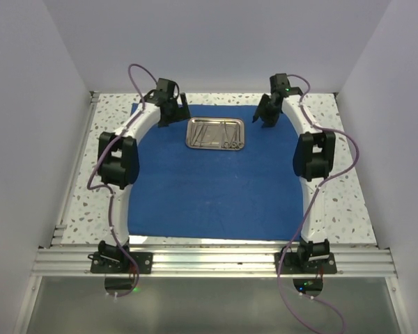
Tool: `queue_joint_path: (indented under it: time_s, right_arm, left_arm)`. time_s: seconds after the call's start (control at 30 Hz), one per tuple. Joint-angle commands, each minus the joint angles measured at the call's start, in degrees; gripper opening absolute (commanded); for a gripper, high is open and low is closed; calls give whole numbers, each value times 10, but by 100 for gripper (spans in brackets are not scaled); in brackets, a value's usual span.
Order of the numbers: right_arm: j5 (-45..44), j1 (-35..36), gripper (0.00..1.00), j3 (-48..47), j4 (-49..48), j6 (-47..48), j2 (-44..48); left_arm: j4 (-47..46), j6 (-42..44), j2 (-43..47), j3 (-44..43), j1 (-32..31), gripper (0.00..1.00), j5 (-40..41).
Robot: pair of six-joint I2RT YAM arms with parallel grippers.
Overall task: Open and lay out the surgical kit
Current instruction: Smooth out the surgical kit at the center of the board, then pick up the container from the surgical kit.
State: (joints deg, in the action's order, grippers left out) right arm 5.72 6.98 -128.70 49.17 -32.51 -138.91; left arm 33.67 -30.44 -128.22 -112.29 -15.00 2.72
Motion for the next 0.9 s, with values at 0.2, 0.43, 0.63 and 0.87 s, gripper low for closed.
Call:
queue_joint_path:
  time_s: [0.2, 0.43, 0.63, 0.87]
  right_arm:
    - [11, 60, 40, 16, 11, 10, 9]
    - [-2, 65, 31, 2, 26, 19, -14]
    - [-28, 71, 31, 10, 32, 27, -17]
    - [-29, 79, 27, 7, 33, 30, -28]
  left_arm:
    - [-11, 10, -27, 3, -3, 92, -54]
    - [-13, 18, -29, 12, -15, 82, -69]
    - [-4, 27, -32, 19, -24, 80, -69]
    - [6, 37, -41, 23, -25, 70, -67]
